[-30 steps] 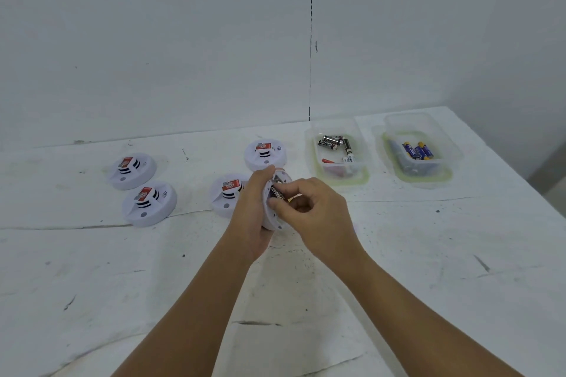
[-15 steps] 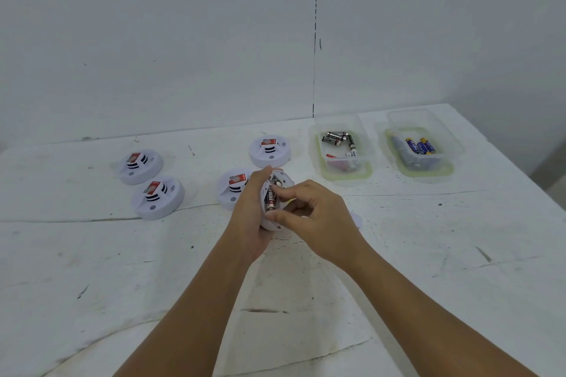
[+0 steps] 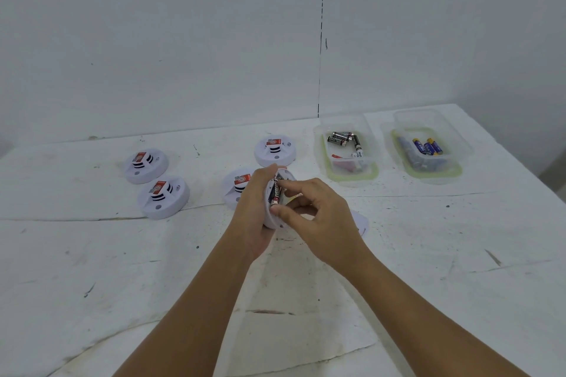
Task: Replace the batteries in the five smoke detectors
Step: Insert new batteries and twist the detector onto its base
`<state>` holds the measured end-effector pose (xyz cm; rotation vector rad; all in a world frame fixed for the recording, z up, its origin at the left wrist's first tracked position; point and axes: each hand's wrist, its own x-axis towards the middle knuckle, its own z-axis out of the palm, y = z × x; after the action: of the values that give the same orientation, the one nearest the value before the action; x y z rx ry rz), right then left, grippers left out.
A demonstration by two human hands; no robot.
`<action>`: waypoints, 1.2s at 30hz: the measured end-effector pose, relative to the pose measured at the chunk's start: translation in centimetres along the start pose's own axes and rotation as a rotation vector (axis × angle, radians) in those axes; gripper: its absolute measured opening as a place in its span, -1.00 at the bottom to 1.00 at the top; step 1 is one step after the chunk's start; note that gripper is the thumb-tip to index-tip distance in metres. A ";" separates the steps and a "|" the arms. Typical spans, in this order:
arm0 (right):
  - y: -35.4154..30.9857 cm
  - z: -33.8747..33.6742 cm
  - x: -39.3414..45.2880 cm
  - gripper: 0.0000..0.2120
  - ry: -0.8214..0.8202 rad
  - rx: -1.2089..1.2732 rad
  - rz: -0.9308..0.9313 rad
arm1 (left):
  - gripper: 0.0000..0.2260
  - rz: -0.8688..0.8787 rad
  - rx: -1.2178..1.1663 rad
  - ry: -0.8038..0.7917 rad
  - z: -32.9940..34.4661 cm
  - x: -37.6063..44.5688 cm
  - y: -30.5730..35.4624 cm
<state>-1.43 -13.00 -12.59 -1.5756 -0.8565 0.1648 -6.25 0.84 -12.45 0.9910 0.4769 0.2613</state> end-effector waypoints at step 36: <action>0.8 0.0 0.8 -0.76 0.050 0.121 0.006 | -0.54 -0.032 0.014 0.044 1.2 0.0 0.6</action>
<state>-0.49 -12.51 -13.05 -1.4633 -0.7884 0.1772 -5.64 0.30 -11.44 0.9919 0.5351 0.2514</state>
